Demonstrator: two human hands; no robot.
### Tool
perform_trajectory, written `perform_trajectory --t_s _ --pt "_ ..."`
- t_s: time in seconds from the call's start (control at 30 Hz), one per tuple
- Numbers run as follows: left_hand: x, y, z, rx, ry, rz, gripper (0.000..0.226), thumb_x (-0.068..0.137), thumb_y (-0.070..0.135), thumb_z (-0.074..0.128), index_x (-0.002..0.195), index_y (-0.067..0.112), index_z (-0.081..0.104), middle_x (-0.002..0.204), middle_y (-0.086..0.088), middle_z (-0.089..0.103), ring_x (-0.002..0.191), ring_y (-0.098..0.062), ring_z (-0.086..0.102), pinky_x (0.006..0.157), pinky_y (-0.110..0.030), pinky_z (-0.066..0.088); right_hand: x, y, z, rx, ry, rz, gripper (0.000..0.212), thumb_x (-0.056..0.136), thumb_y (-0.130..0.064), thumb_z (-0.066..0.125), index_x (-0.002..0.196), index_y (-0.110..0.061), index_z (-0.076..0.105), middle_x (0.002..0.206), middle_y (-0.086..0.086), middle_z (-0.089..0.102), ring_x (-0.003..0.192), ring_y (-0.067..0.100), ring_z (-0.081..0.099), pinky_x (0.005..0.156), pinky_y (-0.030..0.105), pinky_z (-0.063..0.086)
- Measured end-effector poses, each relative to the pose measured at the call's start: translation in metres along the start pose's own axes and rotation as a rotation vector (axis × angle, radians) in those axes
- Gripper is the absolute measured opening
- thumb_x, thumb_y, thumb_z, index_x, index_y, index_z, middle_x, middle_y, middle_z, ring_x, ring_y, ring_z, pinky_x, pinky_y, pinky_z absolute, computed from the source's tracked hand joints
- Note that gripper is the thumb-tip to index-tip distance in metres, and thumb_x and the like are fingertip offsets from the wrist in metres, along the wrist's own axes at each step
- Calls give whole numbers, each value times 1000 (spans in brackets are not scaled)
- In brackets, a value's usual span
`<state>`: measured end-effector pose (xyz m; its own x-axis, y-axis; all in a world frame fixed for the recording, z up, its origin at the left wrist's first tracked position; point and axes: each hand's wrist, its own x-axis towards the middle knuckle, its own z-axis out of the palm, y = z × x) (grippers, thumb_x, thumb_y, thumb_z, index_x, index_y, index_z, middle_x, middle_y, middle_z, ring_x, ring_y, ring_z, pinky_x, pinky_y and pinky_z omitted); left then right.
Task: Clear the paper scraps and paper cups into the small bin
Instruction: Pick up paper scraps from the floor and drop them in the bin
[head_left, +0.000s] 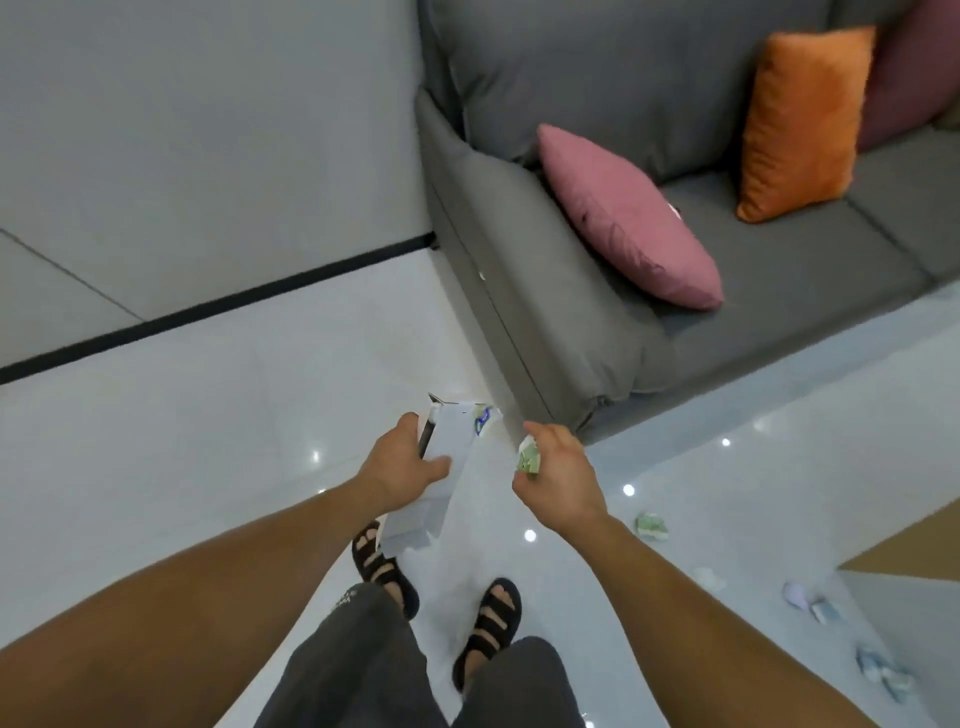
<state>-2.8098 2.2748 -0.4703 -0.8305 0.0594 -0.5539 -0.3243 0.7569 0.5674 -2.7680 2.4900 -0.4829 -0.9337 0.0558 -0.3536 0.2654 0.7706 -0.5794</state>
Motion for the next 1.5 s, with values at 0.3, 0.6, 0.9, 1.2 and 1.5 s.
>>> perform_trajectory --t_s 0.3,0.6,0.9,1.2,1.5 --pt "-124 -116 -99 -313 354 -210 38 79 35 70 96 15 43 88 -4 57 78 -20 56 61 -29 42 -22 -178 44 -188 -187 -386 63 84 -19 59 144 -23 40 143 -4 40 131 17 37 99 31 39" --pt "-284 -281 -212 -486 688 -354 36 80 33 70 88 19 38 82 4 50 70 -10 49 54 -24 35 -122 -388 168 -281 -327 -794 63 84 -21 61 144 -23 40 142 -4 41 130 16 38 98 27 37" --pt "-405 -430 -302 -594 949 -503 33 80 31 67 87 18 37 84 1 50 70 -12 50 53 -27 36 -216 -547 304 -304 -449 -1064 63 84 -21 61 143 -22 41 140 -3 43 128 16 40 96 28 39" --pt "-418 -548 -359 -643 1014 -656 32 79 31 66 86 19 38 83 -2 51 70 -14 50 54 -29 38 -226 -652 431 -326 -611 -1171 63 85 -22 63 144 -21 40 142 -1 42 129 17 41 99 27 39" --pt "-433 -655 -475 -692 1184 -815 31 79 30 66 86 20 37 83 -1 52 72 -14 51 55 -29 37 -208 -819 541 -335 -694 -1338 62 85 -24 61 144 -21 41 140 -2 42 128 17 40 96 26 38"
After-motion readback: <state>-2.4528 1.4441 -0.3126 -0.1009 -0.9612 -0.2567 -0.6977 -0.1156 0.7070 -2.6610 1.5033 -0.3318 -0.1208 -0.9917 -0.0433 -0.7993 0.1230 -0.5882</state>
